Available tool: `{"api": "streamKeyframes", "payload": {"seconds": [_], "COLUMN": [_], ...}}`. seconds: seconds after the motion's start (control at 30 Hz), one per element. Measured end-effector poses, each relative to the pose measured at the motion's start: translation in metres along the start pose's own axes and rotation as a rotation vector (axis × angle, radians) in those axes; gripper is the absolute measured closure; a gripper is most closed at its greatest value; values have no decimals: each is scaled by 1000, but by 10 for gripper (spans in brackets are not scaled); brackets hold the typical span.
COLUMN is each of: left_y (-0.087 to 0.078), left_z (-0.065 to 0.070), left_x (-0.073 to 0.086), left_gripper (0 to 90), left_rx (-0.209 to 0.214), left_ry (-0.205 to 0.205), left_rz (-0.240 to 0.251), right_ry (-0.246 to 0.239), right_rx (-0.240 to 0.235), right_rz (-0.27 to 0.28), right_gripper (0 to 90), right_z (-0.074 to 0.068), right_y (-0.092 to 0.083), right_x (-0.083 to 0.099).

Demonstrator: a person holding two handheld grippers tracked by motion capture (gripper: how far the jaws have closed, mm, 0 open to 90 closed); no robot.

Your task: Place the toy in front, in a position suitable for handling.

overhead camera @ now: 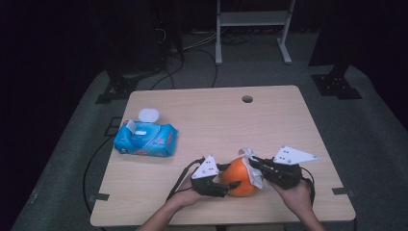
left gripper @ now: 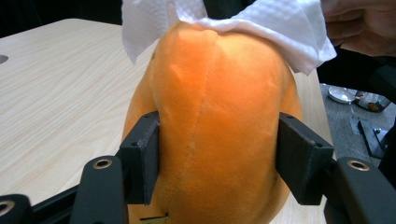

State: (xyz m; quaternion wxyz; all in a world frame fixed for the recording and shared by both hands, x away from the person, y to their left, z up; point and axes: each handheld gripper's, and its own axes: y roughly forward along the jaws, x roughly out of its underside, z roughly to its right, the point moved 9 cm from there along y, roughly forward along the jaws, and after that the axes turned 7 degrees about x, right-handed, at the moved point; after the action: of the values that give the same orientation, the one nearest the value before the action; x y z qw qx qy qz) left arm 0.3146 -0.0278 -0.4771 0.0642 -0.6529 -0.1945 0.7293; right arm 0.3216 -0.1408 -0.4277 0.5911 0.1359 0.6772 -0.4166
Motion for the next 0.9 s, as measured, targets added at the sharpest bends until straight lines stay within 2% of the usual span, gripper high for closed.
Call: {"api": "streamKeyframes", "payload": {"seconds": [0.13, 0.2, 0.3, 0.37, 0.47, 0.53, 0.6, 0.63, 0.67, 0.7, 0.77, 0.9], "left_y": [1, 1, 0, 1, 4, 1, -3, -3, -9, -12, -18, -26], "left_z": [1, 0, -1, -3, -2, -2, -1, -1, 1, 1, 1, 1], "left_x": [3, 4, 4, 4, 5, 2, -4, -4, -13, -17, -23, -26], "left_gripper": [312, 296, 281, 255, 224, 294, 382, 399, 411, 416, 436, 463], "left_rx": [10, 10, 17, 19, 19, 1, -15, -15, -37, -44, -45, -41], "left_ry": [-4, -5, -16, -40, -48, -27, -5, -5, 33, 45, 52, 53], "left_rz": [-7, -7, 7, 19, 32, 35, 44, 44, 45, 47, 56, 56], "right_ry": [-7, -19, -24, -21, 4, -6, -25, -27, -40, -41, -42, -11], "right_rx": [-73, -86, -83, -53, -45, -41, -30, -29, -25, -24, -12, -20], "right_rz": [5, -3, -2, -5, -10, -11, 15, 24, 44, 51, 62, 37], "right_gripper": [844, 843, 845, 845, 846, 845, 845, 845, 846, 846, 846, 846], "right_z": [-24, -30, -27, -18, -9, -11, -13, -15, -16, -17, -14, -10], "right_y": [6, 9, 9, 7, 6, 7, 3, 1, -3, -4, -5, 0], "right_x": [-4, -4, -6, -5, -1, 0, -5, -8, -13, -15, -17, -10]}}
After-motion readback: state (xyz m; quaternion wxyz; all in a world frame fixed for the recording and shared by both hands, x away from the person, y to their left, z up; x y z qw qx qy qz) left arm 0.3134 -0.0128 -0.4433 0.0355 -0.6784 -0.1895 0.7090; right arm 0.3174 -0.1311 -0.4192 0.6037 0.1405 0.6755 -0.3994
